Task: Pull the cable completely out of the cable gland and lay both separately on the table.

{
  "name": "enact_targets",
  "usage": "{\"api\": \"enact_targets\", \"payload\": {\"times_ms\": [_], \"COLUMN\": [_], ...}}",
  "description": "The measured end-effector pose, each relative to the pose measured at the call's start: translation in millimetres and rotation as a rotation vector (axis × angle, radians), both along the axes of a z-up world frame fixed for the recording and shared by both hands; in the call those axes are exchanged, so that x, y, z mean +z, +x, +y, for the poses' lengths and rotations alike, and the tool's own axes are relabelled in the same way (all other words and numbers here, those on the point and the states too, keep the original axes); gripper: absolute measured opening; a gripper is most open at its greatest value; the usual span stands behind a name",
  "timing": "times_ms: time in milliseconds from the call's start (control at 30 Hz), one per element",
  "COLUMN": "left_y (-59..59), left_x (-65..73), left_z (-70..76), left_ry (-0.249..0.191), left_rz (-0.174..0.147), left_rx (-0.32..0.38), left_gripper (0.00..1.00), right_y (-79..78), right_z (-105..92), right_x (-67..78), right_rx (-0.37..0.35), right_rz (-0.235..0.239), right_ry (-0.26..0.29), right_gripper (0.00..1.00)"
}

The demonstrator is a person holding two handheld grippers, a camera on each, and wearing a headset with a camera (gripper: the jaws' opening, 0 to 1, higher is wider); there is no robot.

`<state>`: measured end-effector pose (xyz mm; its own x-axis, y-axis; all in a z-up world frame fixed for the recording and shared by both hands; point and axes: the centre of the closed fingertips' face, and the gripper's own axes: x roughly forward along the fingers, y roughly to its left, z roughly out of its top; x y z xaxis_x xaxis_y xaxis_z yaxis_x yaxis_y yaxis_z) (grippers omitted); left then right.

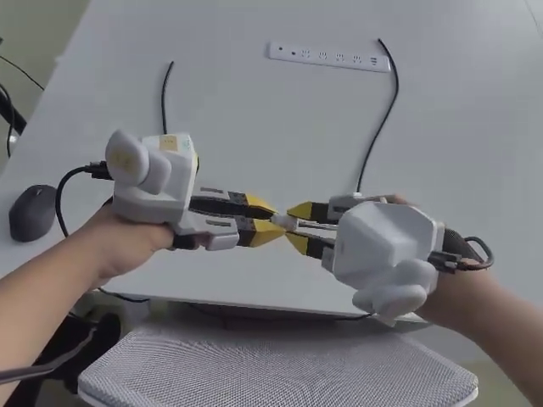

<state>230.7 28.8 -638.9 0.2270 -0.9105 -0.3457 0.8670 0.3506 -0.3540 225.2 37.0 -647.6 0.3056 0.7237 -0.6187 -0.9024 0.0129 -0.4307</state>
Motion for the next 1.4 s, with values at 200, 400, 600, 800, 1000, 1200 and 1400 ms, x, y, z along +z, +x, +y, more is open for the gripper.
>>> {"api": "enact_targets", "payload": {"times_ms": [200, 400, 600, 800, 1000, 1200, 1400], "left_y": [4.7, 7.6, 6.4, 7.2, 7.2, 8.1, 13.3], "left_x": [2.5, 8.4, 10.1, 12.7, 9.8, 9.5, 11.2], "left_z": [-1.5, -2.2, -2.1, -1.8, -2.3, -3.4, -3.9], "left_ry": [0.007, 0.023, 0.031, 0.027, 0.027, 0.026, 0.018], "left_rz": [-0.04, -0.142, -0.151, -0.143, -0.12, -0.12, -0.119], "left_rx": [-0.007, -0.019, -0.023, -0.017, -0.017, -0.02, -0.009], "left_gripper": [0.15, 0.15, 0.15, 0.15, 0.15, 0.15, 0.15], "right_y": [11.1, 26.6, 20.6, 17.1, 19.9, 19.2, 22.1], "right_z": [-7.3, -30.6, -35.7, -29.8, -26.1, -21.5, -19.9], "right_x": [17.4, 21.1, 9.6, 4.0, 3.4, 3.5, 3.9], "right_rx": [-0.15, -0.345, -0.309, -0.32, -0.298, -0.265, -0.255], "right_rz": [0.184, 0.394, 0.291, 0.262, 0.199, 0.175, 0.14], "right_ry": [0.132, 0.25, 0.148, 0.132, 0.098, 0.073, 0.05], "right_gripper": [0.16, 0.2, 0.17, 0.13, 0.06, 0.06, 0.01]}}
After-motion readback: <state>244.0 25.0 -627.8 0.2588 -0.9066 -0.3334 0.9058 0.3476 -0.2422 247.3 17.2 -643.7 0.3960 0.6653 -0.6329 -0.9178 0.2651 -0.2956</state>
